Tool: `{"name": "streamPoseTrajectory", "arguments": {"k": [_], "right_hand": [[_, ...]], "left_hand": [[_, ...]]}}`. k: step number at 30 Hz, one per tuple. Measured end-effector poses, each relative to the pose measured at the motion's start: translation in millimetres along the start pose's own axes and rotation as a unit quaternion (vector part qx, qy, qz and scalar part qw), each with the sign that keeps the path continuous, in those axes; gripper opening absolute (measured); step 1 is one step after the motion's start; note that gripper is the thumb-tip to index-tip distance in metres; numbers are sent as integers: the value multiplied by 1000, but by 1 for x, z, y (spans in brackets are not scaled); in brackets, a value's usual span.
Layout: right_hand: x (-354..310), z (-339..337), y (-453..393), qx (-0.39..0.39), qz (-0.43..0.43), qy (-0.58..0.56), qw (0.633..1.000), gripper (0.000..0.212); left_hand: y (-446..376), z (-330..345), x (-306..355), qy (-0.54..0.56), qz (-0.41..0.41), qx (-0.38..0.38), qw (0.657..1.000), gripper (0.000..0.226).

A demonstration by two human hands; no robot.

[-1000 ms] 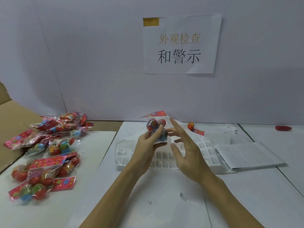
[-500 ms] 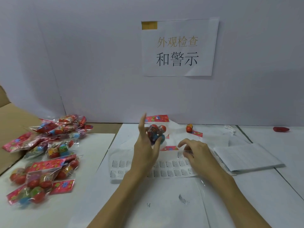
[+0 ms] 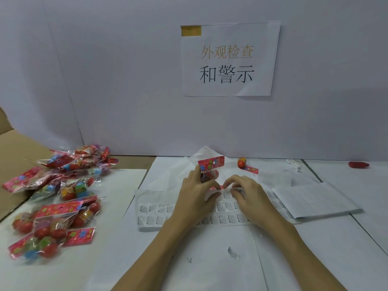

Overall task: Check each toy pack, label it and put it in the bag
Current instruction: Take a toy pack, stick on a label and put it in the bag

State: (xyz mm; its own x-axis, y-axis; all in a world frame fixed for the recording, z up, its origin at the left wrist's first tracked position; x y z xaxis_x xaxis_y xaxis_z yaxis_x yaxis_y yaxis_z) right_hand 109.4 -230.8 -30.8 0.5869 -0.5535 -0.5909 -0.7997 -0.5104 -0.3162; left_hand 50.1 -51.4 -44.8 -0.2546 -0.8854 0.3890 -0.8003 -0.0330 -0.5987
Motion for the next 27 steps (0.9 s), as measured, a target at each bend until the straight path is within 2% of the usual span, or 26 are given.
{"name": "streamPoseTrajectory", "arguments": {"k": [7, 12, 16, 20, 24, 27], "right_hand": [[-1, 5, -1, -10, 3, -15, 1000, 13], [5, -3, -2, -27, -8, -70, 997, 32], [12, -9, -5, -50, 20, -94, 994, 43], [12, -9, -5, -19, 10, -134, 991, 37], [14, -5, -5, -54, 8, -122, 991, 47], [17, -5, -7, -52, 19, -126, 990, 57]], "left_hand": [[0, 1, -6, 17, 0, 10, 1000, 6], [1, 0, -9, -3, 15, 8, 1000, 6], [0, 0, -12, 9, 11, -4, 1000, 5], [0, 1, -13, 25, 4, -15, 1000, 5], [0, 0, -14, 26, 5, -18, 1000, 6], [1, 1, -14, 17, 12, -22, 1000, 7]]}}
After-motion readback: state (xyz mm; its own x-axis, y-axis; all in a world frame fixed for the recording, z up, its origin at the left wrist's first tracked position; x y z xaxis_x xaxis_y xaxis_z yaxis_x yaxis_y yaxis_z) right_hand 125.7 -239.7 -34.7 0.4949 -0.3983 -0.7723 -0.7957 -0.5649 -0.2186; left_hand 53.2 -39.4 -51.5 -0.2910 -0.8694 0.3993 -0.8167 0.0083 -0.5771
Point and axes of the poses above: each hand's wrist, its own y-axis away from the middle knuckle, its own z-axis out of the palm, x = y × z, the point moved 1 cm from there along -y, towards the middle knuckle
